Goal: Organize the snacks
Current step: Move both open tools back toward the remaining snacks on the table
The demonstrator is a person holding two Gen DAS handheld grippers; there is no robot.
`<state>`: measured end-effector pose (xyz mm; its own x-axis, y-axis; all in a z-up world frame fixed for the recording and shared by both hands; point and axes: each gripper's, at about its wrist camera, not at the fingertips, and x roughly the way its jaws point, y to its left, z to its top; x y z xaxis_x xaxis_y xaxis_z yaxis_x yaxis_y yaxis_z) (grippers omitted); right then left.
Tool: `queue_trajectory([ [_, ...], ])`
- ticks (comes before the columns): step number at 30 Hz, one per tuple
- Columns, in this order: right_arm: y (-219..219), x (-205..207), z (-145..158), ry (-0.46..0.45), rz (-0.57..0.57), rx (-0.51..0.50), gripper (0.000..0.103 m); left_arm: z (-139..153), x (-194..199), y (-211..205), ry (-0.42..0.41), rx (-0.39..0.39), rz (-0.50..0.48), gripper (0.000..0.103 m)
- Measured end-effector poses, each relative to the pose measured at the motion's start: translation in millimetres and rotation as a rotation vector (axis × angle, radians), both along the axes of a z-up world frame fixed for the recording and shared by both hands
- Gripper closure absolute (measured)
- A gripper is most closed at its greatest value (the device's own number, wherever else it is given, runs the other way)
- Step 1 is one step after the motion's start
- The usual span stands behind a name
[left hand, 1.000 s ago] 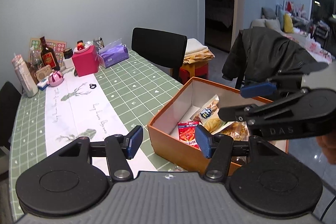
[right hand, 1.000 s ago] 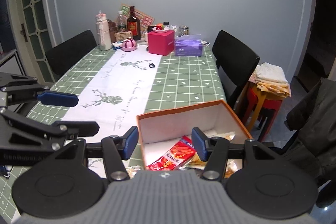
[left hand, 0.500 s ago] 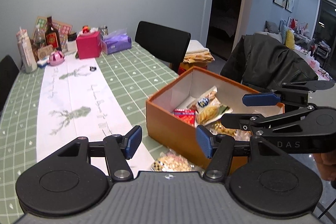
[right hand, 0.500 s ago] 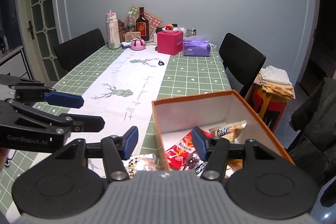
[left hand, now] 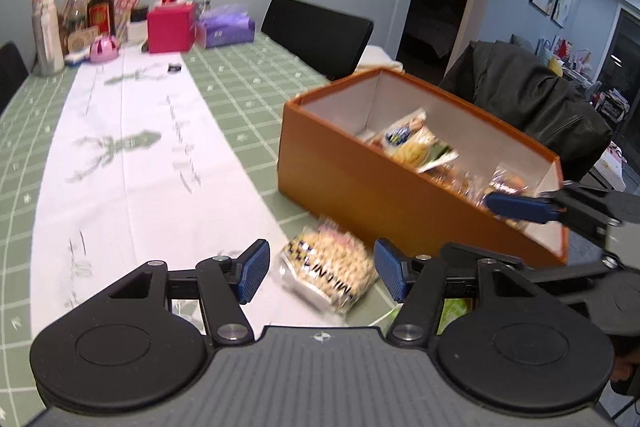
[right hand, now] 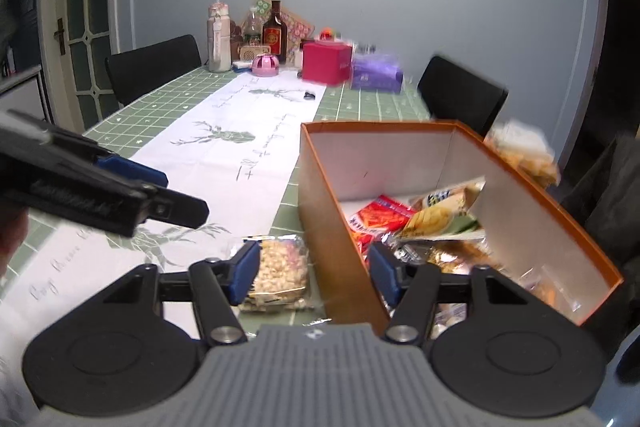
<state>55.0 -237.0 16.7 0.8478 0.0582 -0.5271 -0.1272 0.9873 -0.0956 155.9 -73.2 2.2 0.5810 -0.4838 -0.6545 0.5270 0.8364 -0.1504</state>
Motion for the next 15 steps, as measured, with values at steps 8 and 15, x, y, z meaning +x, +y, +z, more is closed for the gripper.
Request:
queue_trajectory([
  [8,9,-24,-13,-0.118,0.017,-0.027,0.042,-23,1,4,0.010,-0.014,0.003,0.032],
  [15,25,-30,-45,-0.074,0.078,-0.042,0.042,-39,2,-9,-0.057,0.051,-0.084,0.020],
])
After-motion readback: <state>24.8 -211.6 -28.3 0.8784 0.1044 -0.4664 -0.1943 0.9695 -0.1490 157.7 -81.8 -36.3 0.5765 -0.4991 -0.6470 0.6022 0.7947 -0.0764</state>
